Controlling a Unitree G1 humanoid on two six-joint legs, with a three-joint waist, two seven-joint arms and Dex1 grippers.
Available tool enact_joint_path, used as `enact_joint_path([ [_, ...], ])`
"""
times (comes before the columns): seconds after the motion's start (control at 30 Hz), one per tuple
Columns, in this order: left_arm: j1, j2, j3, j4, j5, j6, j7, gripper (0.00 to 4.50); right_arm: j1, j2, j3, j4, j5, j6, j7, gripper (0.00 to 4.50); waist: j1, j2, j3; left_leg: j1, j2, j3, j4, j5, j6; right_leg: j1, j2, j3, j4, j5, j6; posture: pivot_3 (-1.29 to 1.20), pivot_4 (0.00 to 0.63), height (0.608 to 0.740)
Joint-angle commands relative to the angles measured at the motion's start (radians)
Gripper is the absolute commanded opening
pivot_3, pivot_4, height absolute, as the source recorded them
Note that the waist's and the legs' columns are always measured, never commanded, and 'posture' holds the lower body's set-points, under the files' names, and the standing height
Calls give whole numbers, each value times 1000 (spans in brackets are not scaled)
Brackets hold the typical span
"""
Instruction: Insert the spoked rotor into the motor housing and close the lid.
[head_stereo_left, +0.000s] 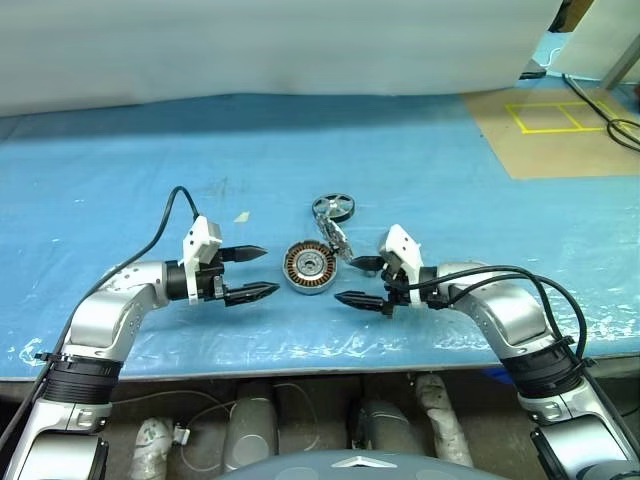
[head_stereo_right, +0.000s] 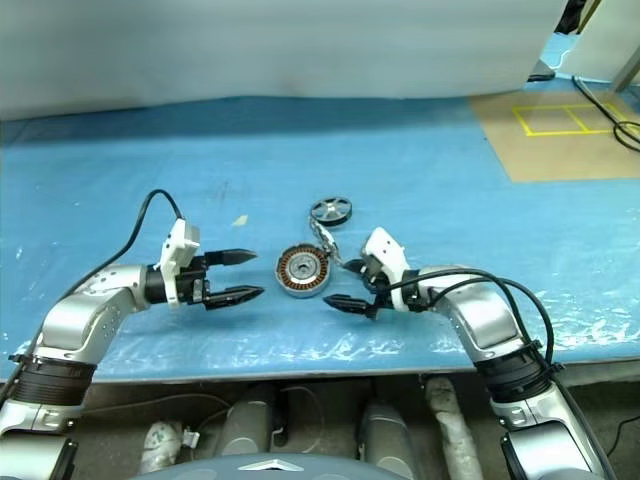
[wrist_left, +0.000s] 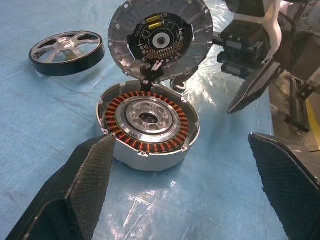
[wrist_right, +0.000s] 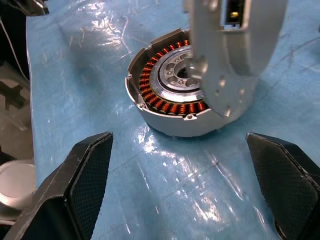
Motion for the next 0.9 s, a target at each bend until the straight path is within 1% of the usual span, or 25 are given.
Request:
enact_joint_path([
  [0.03,-5,16,-12,5,27,-34,0,4500,-25,30,-64,-27,41,9,-43,4443,-2,0,0,0,0,0,0,0,0,0,0,0,0,0,0,0,150,740],
  [0.13,-9,14,-18,15,35,-47,-7,4500,-40,60,-77,-38,47,16,-79,4443,-2,0,0,0,0,0,1,0,0,0,0,0,0,0,0,0,150,740],
  [0.4,-20,14,-20,25,33,-48,-20,4500,-32,86,-57,-73,17,-15,-143,4443,0,0,0,0,0,0,0,0,0,0,0,0,0,0,0,0,150,740],
  [0.43,-22,13,-22,27,35,-50,-21,4500,-32,90,-59,-70,14,-22,-153,4276,0,0,0,0,0,0,1,0,0,0,0,0,0,0,0,0,150,740],
  [0.5,-24,11,-23,30,36,-51,-22,4500,-32,93,-62,-63,13,-31,-162,3857,0,0,0,0,0,0,1,0,0,0,0,0,0,0,0,0,150,740],
  [0.6,-28,7,-27,38,41,-57,-24,4500,-36,85,-64,-60,10,-50,-159,2882,0,0,0,0,0,0,1,0,0,0,0,0,0,0,0,0,150,740],
  [0.73,-28,2,-38,53,53,-76,-25,4500,-47,84,-63,-62,7,-61,-160,1409,0,0,0,0,0,0,0,0,0,0,0,0,0,0,0,0,150,740],
  [0.87,-28,-1,-43,57,56,-83,-24,4500,-57,83,-56,-76,10,-58,-157,179,-1,0,0,-1,0,0,0,0,0,0,0,0,0,0,0,0,150,740],
  [0.9,-28,-2,-44,59,57,-85,-25,4500,-62,83,-52,-76,5,-62,-160,16,-1,0,0,-1,0,0,0,0,0,-1,0,0,0,0,0,0,150,740],
])
